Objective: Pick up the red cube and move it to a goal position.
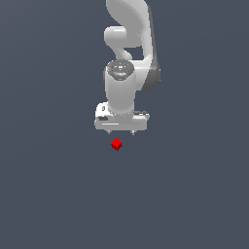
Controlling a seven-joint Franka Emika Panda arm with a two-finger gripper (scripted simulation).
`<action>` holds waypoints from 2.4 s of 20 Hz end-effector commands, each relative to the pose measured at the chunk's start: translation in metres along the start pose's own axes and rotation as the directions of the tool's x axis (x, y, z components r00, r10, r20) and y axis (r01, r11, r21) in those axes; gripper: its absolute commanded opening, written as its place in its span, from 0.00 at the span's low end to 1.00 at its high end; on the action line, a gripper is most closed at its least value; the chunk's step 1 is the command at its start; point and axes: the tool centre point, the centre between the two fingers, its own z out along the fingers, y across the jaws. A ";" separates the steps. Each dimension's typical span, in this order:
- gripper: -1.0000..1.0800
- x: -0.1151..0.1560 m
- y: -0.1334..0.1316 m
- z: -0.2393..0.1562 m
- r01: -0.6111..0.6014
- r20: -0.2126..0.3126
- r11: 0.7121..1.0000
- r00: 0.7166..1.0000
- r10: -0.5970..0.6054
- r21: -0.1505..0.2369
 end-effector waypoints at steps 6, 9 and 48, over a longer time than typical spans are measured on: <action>0.96 0.000 0.001 0.005 -0.020 -0.001 1.000 1.000 0.020 0.000; 0.96 -0.001 0.003 0.012 -0.052 -0.001 0.999 0.999 0.052 0.001; 0.00 -0.016 0.026 0.142 -0.583 -0.010 0.812 0.812 0.583 0.022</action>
